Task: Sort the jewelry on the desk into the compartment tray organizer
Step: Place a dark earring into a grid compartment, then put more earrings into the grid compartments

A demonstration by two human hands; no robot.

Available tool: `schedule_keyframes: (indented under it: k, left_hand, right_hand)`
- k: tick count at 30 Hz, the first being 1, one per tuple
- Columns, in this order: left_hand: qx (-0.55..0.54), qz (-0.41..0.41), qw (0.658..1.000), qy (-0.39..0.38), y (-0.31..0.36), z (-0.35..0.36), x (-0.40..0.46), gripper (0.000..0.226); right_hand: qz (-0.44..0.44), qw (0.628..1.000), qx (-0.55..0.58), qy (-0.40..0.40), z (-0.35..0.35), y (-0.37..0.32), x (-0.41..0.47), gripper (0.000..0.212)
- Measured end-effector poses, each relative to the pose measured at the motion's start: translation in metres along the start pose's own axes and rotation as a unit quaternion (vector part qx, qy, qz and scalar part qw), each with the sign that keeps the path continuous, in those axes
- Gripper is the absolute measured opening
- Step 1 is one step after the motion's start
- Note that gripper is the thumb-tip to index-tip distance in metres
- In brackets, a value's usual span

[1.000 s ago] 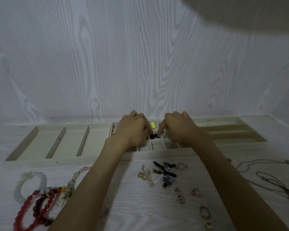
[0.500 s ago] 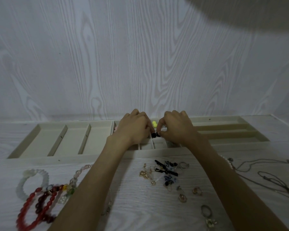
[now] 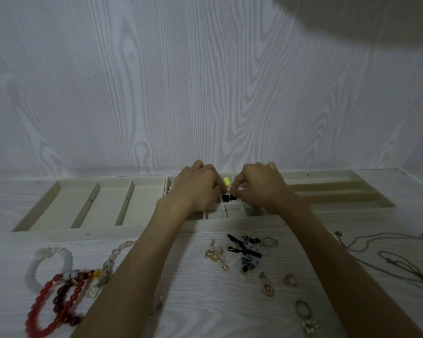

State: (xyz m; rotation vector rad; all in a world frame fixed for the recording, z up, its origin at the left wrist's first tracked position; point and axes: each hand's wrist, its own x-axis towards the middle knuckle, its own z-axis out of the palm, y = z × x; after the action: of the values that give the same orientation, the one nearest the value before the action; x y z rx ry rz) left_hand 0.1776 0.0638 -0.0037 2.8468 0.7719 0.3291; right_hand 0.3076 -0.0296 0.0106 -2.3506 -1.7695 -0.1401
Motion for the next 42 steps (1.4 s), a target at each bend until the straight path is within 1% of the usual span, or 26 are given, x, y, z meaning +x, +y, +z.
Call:
schedule_keyframes:
  k: [2,4,6,11,17,20,23,25,28,31,34,36,39,42]
  left_hand:
    - [-0.006,-0.001,1.000,0.000,0.000,-0.001,0.000,0.031]
    - [-0.012,-0.005,1.000,0.003,0.001,-0.002,0.000,0.030]
    - [-0.013,-0.006,1.000,0.005,0.002,-0.003,0.000,0.030]
    - [-0.004,-0.001,1.000,-0.012,0.006,0.000,0.000,0.030]
    - [-0.009,-0.002,1.000,-0.020,0.006,0.000,-0.002,0.031]
    - [0.002,-0.002,1.000,-0.031,0.006,0.001,-0.001,0.031]
    - [-0.013,-0.005,0.999,-0.032,0.006,-0.001,0.000,0.030]
    - [-0.045,-0.011,0.999,-0.011,0.005,-0.006,-0.001,0.030]
    - [-0.103,-0.026,0.993,0.050,0.001,-0.022,-0.003,0.032]
    - [-0.149,-0.031,0.981,0.117,-0.002,-0.041,-0.009,0.033]
    - [-0.167,-0.034,0.971,0.169,0.000,-0.053,-0.022,0.031]
    - [-0.169,-0.032,0.973,0.156,0.003,-0.058,-0.035,0.030]
    - [-0.156,-0.028,0.983,0.098,0.010,-0.060,-0.061,0.029]
    - [-0.136,-0.033,0.989,0.045,0.020,-0.053,-0.090,0.027]
  right_hand:
    - [0.008,1.000,0.017,-0.013,-0.007,0.001,-0.001,0.017]
    - [0.012,0.999,0.026,-0.029,-0.012,0.001,-0.002,0.026]
    - [0.008,0.999,0.013,-0.040,-0.016,-0.001,-0.004,0.034]
    - [-0.016,0.996,-0.058,-0.061,-0.014,-0.004,-0.007,0.032]
    - [-0.016,0.994,-0.092,-0.053,-0.007,-0.008,-0.006,0.026]
    - [-0.023,0.994,-0.090,-0.052,-0.007,-0.006,-0.006,0.026]
    - [-0.019,0.998,-0.051,-0.034,-0.015,-0.003,-0.005,0.031]
    - [-0.008,0.999,-0.031,-0.013,-0.022,0.001,-0.004,0.034]
    - [0.004,1.000,-0.018,0.009,-0.033,0.007,-0.005,0.037]
    - [0.005,0.999,0.024,0.027,-0.047,0.011,-0.009,0.036]
    - [-0.006,0.997,0.071,0.034,-0.057,0.009,-0.022,0.032]
    - [-0.016,0.995,0.095,0.004,-0.061,0.008,-0.036,0.028]
    - [-0.023,0.991,0.116,-0.069,-0.068,0.009,-0.064,0.023]
    - [-0.025,0.986,0.108,-0.128,-0.068,0.012,-0.096,0.026]
